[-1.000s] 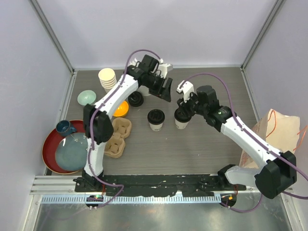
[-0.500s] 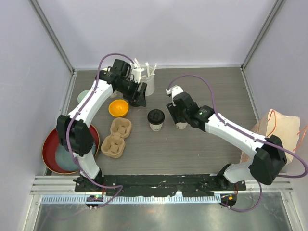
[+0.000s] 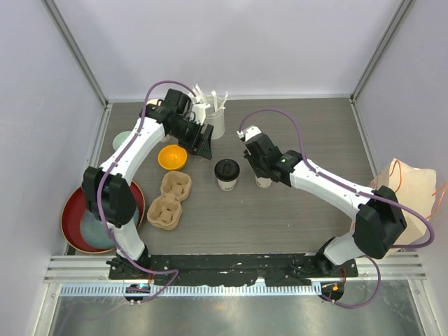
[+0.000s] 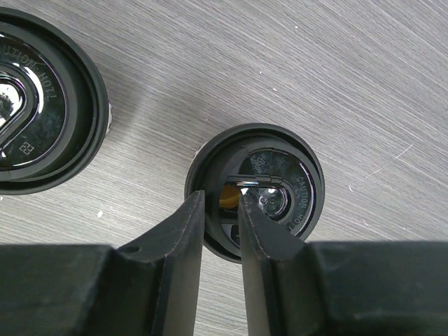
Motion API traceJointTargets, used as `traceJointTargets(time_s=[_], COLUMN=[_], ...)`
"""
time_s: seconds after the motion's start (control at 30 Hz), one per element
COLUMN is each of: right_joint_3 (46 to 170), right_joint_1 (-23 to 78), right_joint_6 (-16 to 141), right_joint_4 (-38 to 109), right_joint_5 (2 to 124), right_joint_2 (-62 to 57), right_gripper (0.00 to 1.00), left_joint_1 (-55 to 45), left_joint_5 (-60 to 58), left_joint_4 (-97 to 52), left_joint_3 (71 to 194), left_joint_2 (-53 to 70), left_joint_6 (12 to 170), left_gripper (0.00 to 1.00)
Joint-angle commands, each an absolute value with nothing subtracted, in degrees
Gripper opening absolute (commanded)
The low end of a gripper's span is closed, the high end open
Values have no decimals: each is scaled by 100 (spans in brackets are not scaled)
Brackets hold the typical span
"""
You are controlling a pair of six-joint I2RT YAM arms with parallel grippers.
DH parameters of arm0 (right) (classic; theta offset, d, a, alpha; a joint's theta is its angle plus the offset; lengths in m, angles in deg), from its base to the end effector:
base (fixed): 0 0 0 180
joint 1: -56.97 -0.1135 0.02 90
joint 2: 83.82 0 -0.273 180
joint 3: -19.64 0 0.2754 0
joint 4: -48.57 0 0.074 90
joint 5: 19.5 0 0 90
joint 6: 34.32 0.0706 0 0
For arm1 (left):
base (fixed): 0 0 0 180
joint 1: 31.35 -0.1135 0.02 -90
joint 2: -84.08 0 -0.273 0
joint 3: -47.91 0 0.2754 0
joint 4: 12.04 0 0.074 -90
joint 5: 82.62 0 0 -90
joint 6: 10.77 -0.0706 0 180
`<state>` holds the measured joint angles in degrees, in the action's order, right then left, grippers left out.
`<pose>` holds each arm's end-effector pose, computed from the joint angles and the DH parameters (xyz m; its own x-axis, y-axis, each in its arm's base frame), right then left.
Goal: Pack the takeout coffee
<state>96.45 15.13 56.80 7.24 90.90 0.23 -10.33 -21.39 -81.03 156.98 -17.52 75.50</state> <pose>0.2829 0.2202 0.2452 -0.5673 -0.4834 -0.6667 -0.4424 0.8618 -0.2484 0.3731 -0.1798 0.2973 -0.7844 0.3625 -0.5034 0.5809 0.7138 -0.3911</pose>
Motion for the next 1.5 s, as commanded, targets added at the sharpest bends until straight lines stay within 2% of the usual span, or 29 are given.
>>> traceJointTargets(time_s=[0.0,0.1,0.3,0.6,0.8,1.0,1.2,1.27,1.33,1.37,1.47], right_joint_3=[9893,9911,9919,10288,11035,12000,12468,12512,12574,12609,12740], right_joint_1=[1513,1583,1917,3287,4166,4607,4616,4607,4616,4616,4616], right_joint_6=[5586,5455,5331,5287,5287,5208,5067,5032,5006,4997,4909], right_joint_4=[857,866,1014,1384,1393,1025,673,646,593,567,435], right_joint_5=[9089,9054,8686,7499,6805,6654,6707,6760,6786,6778,6716], right_joint_2=[82,117,12,143,925,1820,2305,2393,2429,2438,2350], right_gripper=[27,18,9,5,3,2,2,4,22,37,47], left_joint_1=[-1069,-1069,-1070,-1078,-1087,-1104,-1122,-1131,-1131,-1131,-1131], left_joint_5=[-2373,-2400,-2426,-2426,-2426,-2417,-2417,-2426,-2435,-2444,-2444], left_joint_4=[-8061,-8079,-8079,-8088,-8132,-8132,-8149,-8141,-8141,-8158,-8176], left_joint_3=[15647,15638,15647,15682,15682,15673,15673,15673,15682,15691,15700], left_joint_2=[-1479,-1506,-1497,-1488,-1497,-1462,-1480,-1488,-1506,-1506,-1523], left_joint_6=[7448,7448,7440,7413,7387,7352,7334,7334,7325,7325,7325], left_gripper=[68,67,67,67,67,67,68,68,68,68,68])
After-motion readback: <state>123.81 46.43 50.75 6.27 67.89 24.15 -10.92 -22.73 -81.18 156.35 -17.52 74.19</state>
